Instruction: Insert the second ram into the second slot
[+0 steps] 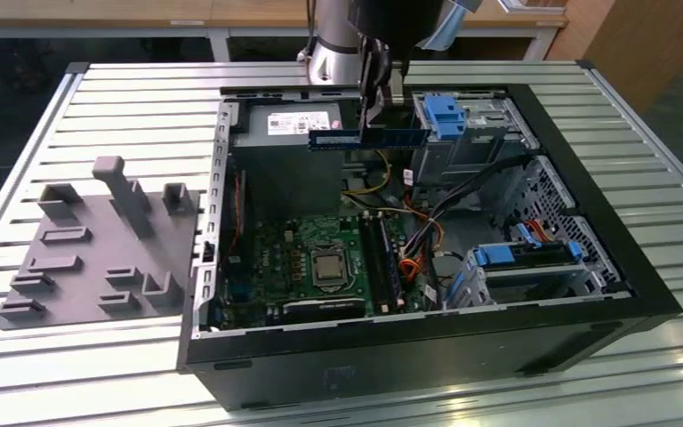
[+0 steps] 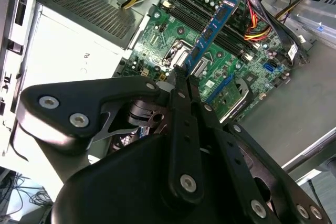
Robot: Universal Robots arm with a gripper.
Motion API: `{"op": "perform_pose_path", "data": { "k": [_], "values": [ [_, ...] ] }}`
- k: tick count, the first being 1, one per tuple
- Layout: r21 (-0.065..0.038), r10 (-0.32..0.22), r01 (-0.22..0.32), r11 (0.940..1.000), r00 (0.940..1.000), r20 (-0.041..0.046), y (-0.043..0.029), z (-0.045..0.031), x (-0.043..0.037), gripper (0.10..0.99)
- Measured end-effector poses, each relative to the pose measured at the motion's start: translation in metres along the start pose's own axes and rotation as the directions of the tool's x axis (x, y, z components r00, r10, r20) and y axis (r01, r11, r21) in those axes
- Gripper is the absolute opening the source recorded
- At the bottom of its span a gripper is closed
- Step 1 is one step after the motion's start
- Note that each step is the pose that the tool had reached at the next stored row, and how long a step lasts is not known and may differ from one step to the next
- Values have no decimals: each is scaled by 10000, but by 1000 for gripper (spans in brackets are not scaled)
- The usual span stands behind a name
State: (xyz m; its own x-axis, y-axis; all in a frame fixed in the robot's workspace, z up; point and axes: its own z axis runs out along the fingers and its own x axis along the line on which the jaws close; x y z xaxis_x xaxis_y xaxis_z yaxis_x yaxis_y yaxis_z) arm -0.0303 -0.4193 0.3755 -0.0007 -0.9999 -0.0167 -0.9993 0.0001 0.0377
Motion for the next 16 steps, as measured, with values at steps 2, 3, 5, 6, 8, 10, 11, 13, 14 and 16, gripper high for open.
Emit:
{"op": "perform_pose_path", "data": {
  "k": [2, 3, 5, 6, 8, 10, 11, 13, 14, 16],
  "values": [
    [1, 37, -37, 10000, 10000, 2, 0, 0, 0, 133],
    [1, 54, -54, 10000, 10000, 2, 0, 0, 0, 133],
    [1, 89, -89, 10000, 10000, 3, 0, 0, 0, 133],
    [2, 105, -105, 9999, 9999, 4, 0, 0, 0, 133],
    [2, 141, -141, 9999, 9999, 5, 0, 0, 0, 133],
    [3, 177, -177, 9998, 9998, 7, 0, 0, 0, 133],
    [3, 194, -194, 9998, 9998, 8, 0, 0, 0, 133],
    [4, 226, -226, 9997, 9997, 9, 0, 0, 0, 133],
    [4, 246, -246, 9997, 9997, 10, 0, 0, 0, 133],
    [5, 284, -284, 9996, 9996, 11, 0, 0, 0, 133]
  ]
}}
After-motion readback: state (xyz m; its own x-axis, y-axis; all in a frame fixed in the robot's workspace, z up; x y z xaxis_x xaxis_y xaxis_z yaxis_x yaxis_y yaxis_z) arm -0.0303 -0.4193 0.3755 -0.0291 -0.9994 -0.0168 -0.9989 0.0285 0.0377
